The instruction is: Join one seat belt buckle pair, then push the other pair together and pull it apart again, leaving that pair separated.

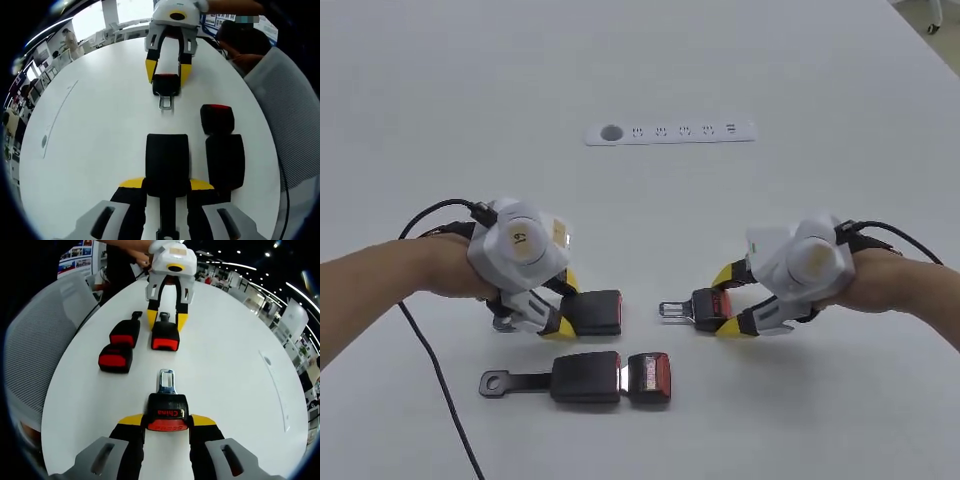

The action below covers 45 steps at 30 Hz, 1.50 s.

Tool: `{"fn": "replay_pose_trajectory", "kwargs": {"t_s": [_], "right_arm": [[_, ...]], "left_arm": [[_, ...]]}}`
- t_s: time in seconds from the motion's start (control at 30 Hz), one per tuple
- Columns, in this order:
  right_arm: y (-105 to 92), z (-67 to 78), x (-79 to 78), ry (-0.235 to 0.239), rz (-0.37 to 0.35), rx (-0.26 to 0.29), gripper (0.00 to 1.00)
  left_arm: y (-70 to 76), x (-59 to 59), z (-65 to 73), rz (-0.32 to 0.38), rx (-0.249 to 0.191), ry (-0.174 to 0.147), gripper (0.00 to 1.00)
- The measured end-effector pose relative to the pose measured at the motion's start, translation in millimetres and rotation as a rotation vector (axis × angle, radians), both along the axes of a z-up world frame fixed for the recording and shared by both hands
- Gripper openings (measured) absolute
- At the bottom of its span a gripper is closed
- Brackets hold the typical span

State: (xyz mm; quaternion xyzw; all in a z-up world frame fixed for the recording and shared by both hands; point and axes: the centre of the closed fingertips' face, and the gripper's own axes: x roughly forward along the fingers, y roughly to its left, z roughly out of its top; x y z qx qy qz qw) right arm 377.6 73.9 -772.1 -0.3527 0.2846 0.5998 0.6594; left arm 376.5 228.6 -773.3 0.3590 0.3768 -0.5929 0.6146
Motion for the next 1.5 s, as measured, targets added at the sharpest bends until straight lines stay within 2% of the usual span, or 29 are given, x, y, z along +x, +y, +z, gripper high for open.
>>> {"fn": "replay_pose_trajectory", "kwargs": {"t_s": [0.27,0.63,1.5], "right_arm": [[1.2,0.2,0.6,-0.009,0.002,-0.004,0.31],[9.3,0.1,1.1,-0.012,0.004,0.004,0.3],[40.8,-0.1,0.9,-0.003,0.013,0.013,0.31]], "left_arm": [[0.5,1.1,-4.6,0.032,-0.006,0.015,0.32],[2.3,3.1,-6.8,0.033,-0.002,0.017,0.32],[3.3,3.2,-7.9,0.037,0.013,0.024,0.32]]}}
